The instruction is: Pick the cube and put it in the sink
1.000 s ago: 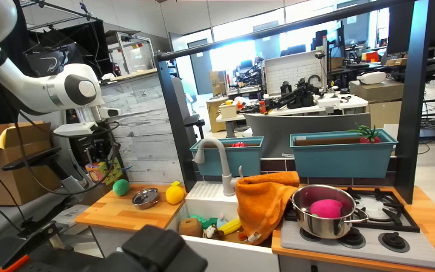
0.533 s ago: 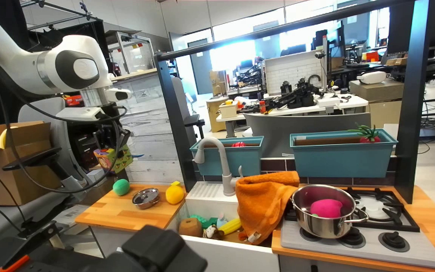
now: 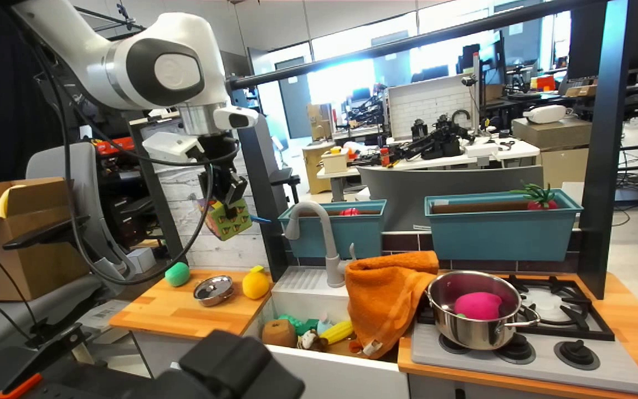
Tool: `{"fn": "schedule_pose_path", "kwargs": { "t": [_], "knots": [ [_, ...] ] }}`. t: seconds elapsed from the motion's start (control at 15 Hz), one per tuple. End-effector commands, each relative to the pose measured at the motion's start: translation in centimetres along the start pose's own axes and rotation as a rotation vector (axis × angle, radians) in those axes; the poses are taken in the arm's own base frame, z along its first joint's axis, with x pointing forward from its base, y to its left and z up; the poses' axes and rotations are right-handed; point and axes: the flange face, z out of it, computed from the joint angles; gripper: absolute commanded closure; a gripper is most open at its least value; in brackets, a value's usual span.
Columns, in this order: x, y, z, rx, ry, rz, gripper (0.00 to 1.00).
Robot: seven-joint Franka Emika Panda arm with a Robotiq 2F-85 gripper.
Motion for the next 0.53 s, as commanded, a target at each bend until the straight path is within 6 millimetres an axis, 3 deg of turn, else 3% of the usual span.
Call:
{"fn": "schedule_pose_path", "kwargs": {
  "t": [0.0, 0.2, 0.47],
  "knots": [
    [1.3, 2.7, -0.4, -0.057, -0.052, 0.158, 1.0],
    [2.2, 4.7, 0.0, -0.118, -0.12, 0.288, 1.0],
    [4.0, 6.4, 2.3, -0.21, -0.196, 0.457, 1.0]
  ]
}}
